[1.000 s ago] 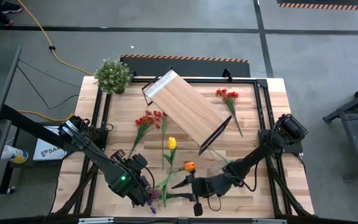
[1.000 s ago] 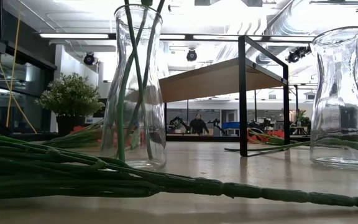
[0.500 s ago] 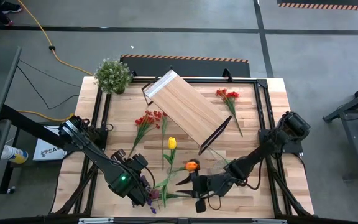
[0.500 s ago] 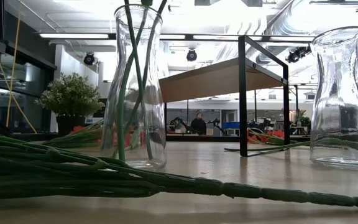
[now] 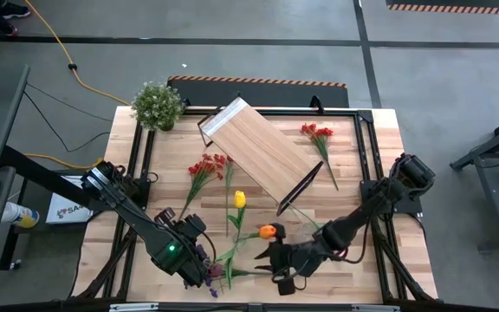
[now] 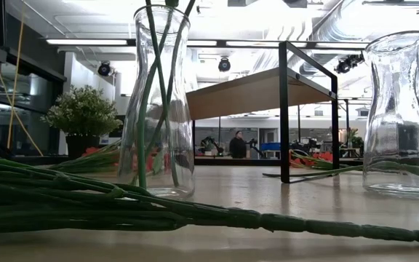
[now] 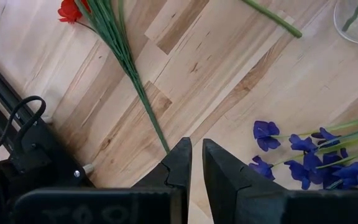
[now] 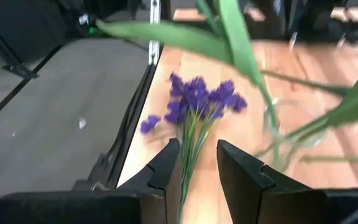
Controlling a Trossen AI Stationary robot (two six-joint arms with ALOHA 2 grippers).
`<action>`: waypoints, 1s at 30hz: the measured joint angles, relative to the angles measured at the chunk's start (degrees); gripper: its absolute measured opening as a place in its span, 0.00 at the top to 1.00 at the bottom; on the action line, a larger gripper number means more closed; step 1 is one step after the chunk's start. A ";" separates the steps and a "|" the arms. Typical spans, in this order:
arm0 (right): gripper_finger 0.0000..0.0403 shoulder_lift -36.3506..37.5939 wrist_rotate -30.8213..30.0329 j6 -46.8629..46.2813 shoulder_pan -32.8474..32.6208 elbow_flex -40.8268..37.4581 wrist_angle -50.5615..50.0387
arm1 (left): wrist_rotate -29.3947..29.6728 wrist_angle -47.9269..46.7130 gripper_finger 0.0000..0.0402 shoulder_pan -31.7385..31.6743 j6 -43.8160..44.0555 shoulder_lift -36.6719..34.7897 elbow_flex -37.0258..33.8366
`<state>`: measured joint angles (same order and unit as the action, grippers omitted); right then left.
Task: Pick and place flowers into a vace then onto a shelf
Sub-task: Put the dark red tulip into the left transparent vase, then put the red tulip into the left transparent vase
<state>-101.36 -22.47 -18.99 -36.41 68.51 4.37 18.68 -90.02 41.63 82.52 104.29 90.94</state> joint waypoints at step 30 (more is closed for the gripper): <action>0.77 22.13 -10.60 1.39 -7.64 0.00 -11.86 | -10.12 0.00 0.82 -3.39 0.66 -0.04 -23.51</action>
<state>-79.23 -33.06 -17.61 -44.05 68.51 -7.49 8.55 -90.02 38.24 83.18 104.25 67.43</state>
